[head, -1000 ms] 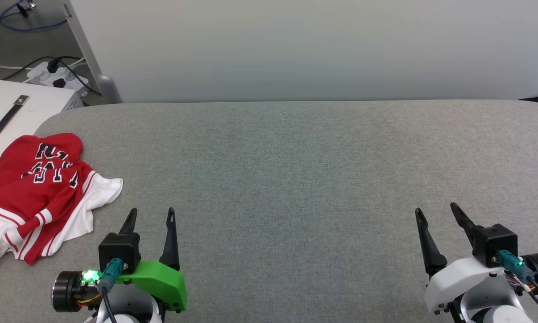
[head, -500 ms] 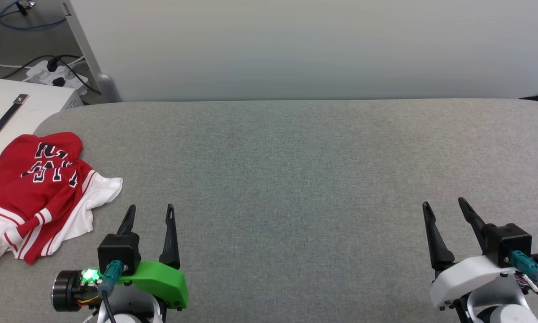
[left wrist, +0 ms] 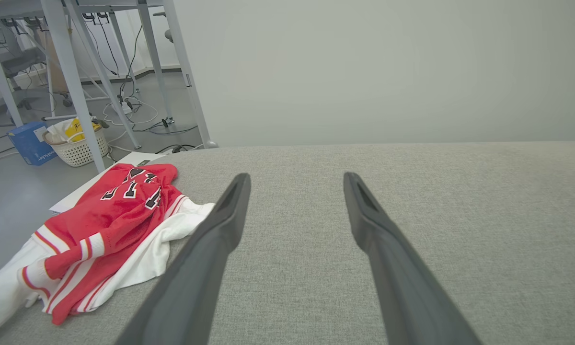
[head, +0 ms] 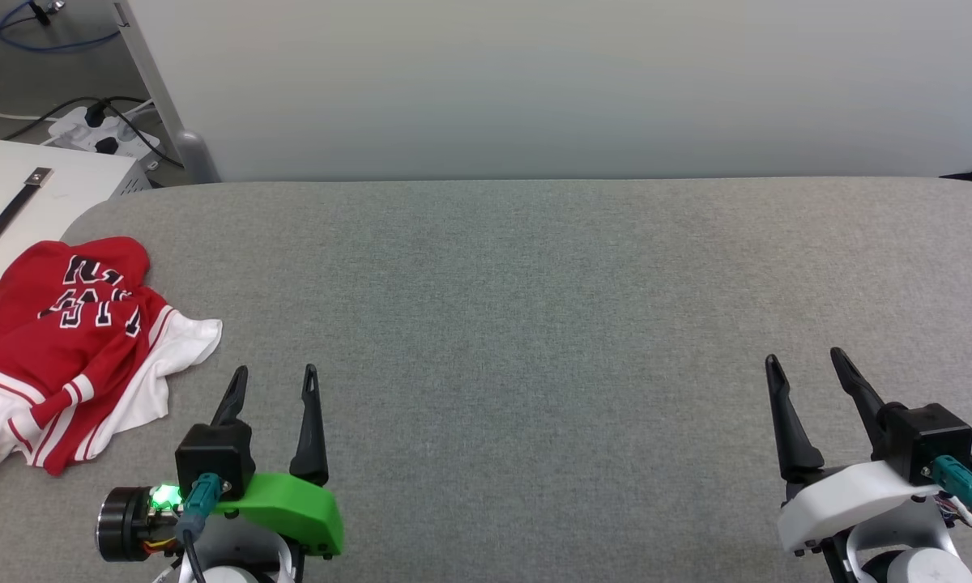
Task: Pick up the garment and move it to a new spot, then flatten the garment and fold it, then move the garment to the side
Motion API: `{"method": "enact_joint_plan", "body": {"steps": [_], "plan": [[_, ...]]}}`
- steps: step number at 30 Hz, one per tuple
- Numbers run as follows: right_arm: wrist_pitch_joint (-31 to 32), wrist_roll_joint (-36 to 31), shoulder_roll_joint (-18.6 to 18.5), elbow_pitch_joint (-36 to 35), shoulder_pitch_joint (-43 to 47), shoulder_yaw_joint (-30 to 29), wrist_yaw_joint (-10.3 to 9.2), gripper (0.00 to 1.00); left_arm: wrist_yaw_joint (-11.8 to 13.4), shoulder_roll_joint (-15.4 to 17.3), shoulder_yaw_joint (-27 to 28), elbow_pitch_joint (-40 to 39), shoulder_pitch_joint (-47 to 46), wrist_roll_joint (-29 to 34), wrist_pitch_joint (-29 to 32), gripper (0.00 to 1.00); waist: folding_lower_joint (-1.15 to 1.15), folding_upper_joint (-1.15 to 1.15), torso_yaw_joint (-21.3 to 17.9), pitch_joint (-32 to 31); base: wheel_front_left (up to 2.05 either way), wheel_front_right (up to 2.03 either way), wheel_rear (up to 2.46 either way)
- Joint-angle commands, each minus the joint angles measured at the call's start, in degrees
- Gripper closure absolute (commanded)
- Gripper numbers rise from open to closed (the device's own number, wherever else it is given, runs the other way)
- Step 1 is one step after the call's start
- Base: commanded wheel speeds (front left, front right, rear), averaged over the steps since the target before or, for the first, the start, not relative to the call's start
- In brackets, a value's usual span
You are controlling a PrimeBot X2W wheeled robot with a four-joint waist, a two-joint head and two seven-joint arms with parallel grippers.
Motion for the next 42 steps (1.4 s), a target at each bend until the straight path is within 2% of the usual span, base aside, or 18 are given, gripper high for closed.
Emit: {"method": "enact_joint_plan", "body": {"steps": [1,42], "plan": [[-0.6,0.5,0.0,-0.6,0.6,0.1,-0.02,0.0,0.5,-0.1,0.0,-0.1,-0.2,-0.4,-0.7,0.0,0.0,0.0,0.0,0.0,0.0,0.0,0.0],[-5.4,2.0,0.0,-2.6,3.4,-1.3,-0.03,0.0,1.1,-0.2,-1.7,0.5,0.8,-1.5,-5.5,0.0,0.0,0.0,0.2,-0.2,0.0,0.0,0.0]]}}
